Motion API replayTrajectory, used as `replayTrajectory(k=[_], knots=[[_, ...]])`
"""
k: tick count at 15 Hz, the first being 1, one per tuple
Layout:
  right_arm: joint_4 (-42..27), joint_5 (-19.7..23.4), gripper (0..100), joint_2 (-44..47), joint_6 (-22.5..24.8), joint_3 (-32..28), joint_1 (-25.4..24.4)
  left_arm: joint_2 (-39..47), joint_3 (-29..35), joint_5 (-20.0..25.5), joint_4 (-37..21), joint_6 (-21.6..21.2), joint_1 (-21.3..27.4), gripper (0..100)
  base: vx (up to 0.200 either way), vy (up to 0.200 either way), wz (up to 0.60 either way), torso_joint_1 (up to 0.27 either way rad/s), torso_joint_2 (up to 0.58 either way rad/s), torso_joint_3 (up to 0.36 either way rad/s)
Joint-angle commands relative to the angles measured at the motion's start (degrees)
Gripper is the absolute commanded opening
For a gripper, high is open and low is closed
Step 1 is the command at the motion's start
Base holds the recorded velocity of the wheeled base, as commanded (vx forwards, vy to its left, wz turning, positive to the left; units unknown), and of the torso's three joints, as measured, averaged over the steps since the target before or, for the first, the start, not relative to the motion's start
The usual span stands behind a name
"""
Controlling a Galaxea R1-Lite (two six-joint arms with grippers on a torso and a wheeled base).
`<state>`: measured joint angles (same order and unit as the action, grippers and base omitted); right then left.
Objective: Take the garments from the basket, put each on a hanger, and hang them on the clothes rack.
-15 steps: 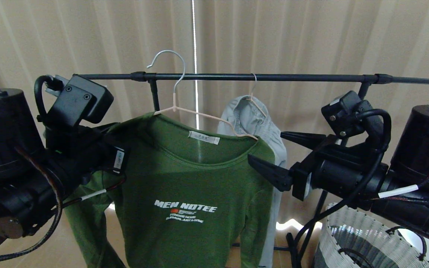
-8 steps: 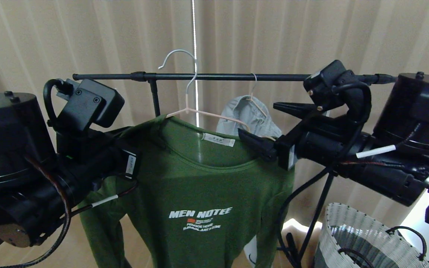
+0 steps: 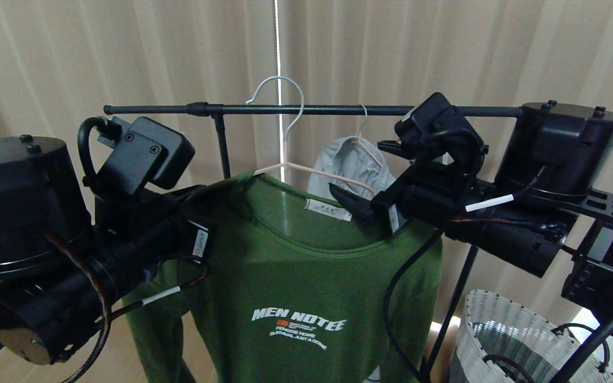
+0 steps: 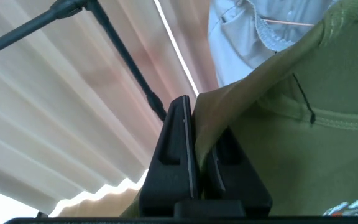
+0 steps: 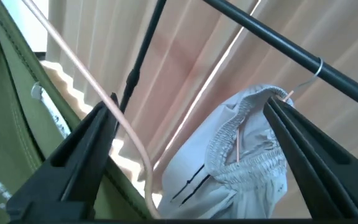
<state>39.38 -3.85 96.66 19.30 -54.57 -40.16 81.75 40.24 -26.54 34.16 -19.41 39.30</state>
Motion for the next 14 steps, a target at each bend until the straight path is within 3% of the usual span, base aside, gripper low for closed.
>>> replayTrajectory(k=[1,13,14], knots=[[0.0,0.0,0,0.3,0.0,0.0,-0.1,0.2,0.0,0.0,0.1,0.0,0.4,0,0.0,0.0,0.0,0.0,0.0,0.0],[0.7,0.0,0,-0.5,-0.1,1.1,-0.1,-0.2,-0.4,0.3,0.1,0.2,1.3,0,0.0,0.0,0.0,0.0,0.0,0.0],[0.7,0.0,0,-0.7,-0.1,1.3,-0.1,-0.2,-0.4,0.3,0.1,0.2,1.3,100,0.0,0.0,0.0,0.0,0.0,0.0]])
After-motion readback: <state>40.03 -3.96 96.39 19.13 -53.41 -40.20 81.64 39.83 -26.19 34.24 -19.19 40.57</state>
